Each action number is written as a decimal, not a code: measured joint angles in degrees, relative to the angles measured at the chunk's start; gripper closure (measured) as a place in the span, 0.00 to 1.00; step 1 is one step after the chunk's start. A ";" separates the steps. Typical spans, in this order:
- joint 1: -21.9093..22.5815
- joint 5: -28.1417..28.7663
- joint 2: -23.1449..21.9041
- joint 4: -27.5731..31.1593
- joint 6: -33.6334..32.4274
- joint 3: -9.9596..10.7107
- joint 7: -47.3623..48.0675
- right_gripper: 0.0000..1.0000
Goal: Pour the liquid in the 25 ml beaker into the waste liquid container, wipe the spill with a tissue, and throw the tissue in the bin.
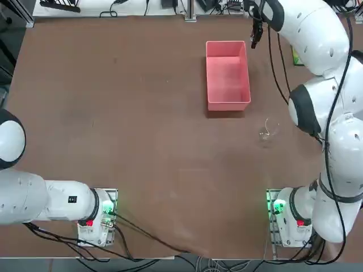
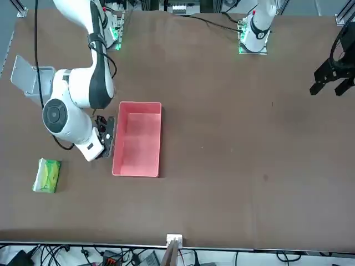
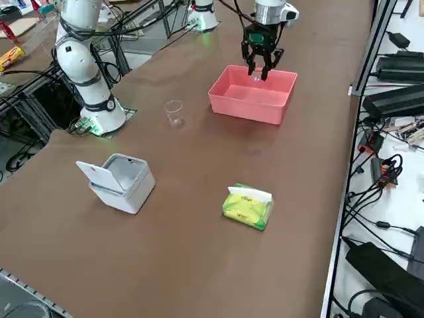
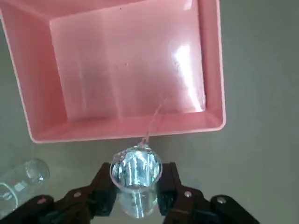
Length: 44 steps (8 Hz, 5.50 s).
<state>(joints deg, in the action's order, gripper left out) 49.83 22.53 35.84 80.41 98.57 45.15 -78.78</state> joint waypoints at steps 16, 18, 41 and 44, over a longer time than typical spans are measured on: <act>0.79 -9.48 4.63 -10.51 -9.34 -0.06 1.68 0.53; 0.90 -9.22 5.79 -11.65 -9.32 -0.12 1.68 0.53; 7.84 -21.80 18.77 -17.63 -9.21 -0.17 5.19 0.53; 8.91 -23.67 18.94 -17.63 -9.21 -0.17 5.50 0.53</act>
<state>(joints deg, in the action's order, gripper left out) 58.73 -1.14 54.78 62.77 89.35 44.98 -73.28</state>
